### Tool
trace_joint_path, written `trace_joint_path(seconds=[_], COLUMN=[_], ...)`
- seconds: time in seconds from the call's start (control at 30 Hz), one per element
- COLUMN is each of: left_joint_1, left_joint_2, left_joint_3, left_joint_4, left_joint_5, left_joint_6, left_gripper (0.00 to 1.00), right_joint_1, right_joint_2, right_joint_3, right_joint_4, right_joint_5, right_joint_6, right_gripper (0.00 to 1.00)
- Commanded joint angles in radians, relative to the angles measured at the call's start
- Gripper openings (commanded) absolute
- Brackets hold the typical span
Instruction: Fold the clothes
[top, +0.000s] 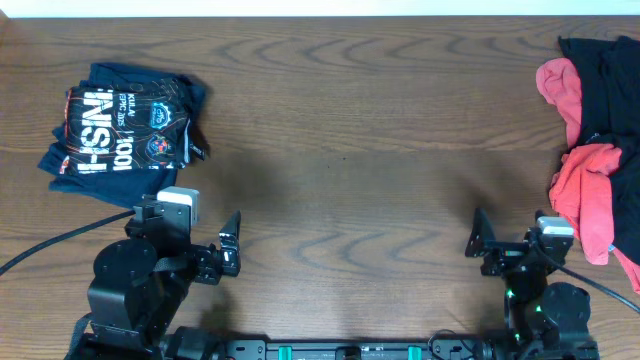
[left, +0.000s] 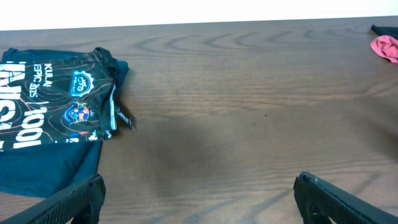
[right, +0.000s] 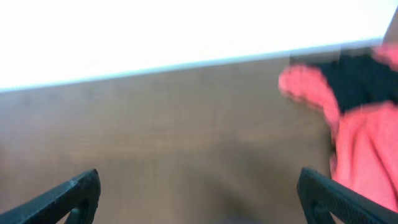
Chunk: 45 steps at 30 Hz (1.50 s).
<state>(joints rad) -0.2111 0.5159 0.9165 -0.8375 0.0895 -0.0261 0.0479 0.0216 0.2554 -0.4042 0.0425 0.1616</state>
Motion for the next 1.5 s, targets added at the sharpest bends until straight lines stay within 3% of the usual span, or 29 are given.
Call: trace_joint_path(seconds=[0.0, 0.27, 1.47], left_joint_1=[0.002, 0.002, 0.002], left_joint_2=[-0.002, -0.002, -0.002], left_joint_3=[-0.003, -0.003, -0.003], left_joint_4=[0.002, 0.002, 0.002], left_joint_5=[-0.015, -0.016, -0.016], left_joint_6=[-0.002, -0.002, -0.002], left_gripper=[0.98, 0.98, 0.98], right_joint_1=[-0.015, -0.015, -0.015], right_joint_2=[-0.016, -0.016, -0.015], right_joint_3=[-0.058, -0.254, -0.250], right_joint_4=[0.095, 0.360, 0.332], right_joint_5=[-0.024, -0.020, -0.024], right_joint_6=[-0.058, -0.099, -0.099], right_gripper=[0.99, 0.99, 0.99])
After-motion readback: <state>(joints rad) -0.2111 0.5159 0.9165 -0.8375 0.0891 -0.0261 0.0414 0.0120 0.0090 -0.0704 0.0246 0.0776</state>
